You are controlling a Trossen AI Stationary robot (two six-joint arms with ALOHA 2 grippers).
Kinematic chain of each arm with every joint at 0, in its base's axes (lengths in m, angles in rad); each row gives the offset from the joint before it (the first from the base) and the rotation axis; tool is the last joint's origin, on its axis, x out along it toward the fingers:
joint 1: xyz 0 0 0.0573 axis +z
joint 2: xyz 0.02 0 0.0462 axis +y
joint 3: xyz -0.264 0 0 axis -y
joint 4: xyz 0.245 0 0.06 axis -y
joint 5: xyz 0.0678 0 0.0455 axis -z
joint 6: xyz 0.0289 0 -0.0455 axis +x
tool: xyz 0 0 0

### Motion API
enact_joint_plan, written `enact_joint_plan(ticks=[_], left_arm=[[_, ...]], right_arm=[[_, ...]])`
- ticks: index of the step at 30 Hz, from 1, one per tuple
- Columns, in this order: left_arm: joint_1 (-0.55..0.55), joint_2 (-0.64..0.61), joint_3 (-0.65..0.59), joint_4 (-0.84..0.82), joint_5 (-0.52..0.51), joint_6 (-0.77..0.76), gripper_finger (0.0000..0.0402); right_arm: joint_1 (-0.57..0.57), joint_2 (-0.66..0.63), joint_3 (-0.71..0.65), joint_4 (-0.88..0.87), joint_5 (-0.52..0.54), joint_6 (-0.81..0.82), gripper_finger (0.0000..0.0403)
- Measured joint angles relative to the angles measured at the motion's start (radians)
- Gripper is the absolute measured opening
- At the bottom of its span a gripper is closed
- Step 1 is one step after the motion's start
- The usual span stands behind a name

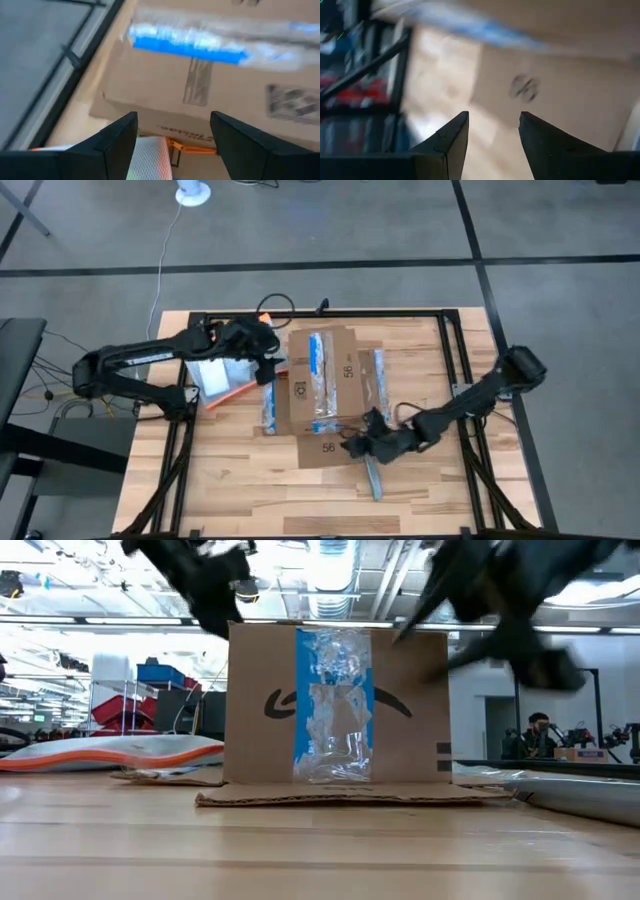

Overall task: Unpack boxes
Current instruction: Break down the box using the silver cutter until it is completely flat

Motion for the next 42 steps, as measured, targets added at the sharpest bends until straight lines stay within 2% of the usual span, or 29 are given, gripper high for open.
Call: enact_joint_plan(ticks=[3,7,12,15,17,19,23,27,30,33,35,37,39,42], left_arm=[[0.028,0.083,-0.005,0.049,0.022,0.005,0.0237],[0.003,0.153,-0.001,0.052,0.090,-0.043,0.0237],[-0.116,0.174,-0.004,0.090,0.094,-0.146,0.0237],[-0.210,0.189,-0.013,0.151,0.174,-0.211,0.0237],[-0.269,0.193,-0.017,0.173,0.180,-0.237,0.0237],[-0.316,0.195,-0.006,0.251,0.156,-0.264,0.0237],[-0.404,0.223,-0.010,0.220,0.117,-0.302,0.0237],[-0.409,0.151,0.074,0.098,-0.073,-0.272,0.0237],[-0.373,0.108,0.131,-0.054,-0.212,-0.198,0.0237],[-0.273,0.053,0.166,-0.076,-0.293,-0.117,0.0237],[-0.173,0.034,0.166,-0.061,-0.301,-0.105,0.0237],[-0.056,0.039,0.163,-0.029,-0.224,-0.132,0.0237],[0.055,0.059,0.162,0.012,-0.079,-0.174,0.0237],[0.194,0.124,0.164,0.074,0.068,-0.202,0.0237]], right_arm=[[-0.043,0.047,-0.001,-0.005,0.000,0.015,0.0159],[-0.080,0.026,0.000,-0.077,-0.001,-0.031,0.0159],[-0.108,-0.100,-0.001,-0.348,-0.037,-0.038,0.0159],[-0.137,-0.180,0.000,-0.536,-0.006,-0.065,0.0159],[-0.169,-0.235,0.001,-0.658,0.002,-0.096,0.0159],[-0.207,-0.280,0.000,-0.731,-0.008,-0.144,0.0159],[-0.293,-0.337,-0.001,-0.779,-0.062,-0.295,0.0159],[-0.280,-0.385,0.000,-0.791,-0.114,-0.335,0.0159],[-0.221,-0.420,0.000,-0.784,-0.150,-0.262,0.0159],[-0.143,-0.423,0.000,-0.786,-0.160,-0.157,0.0159],[-0.093,-0.401,0.000,-0.783,-0.157,-0.077,0.0159],[-0.053,-0.364,-0.001,-0.752,-0.143,-0.019,0.0159],[-0.020,-0.312,-0.001,-0.702,-0.131,0.024,0.0159],[0.011,-0.220,-0.001,-0.618,-0.101,0.049,0.0159]])
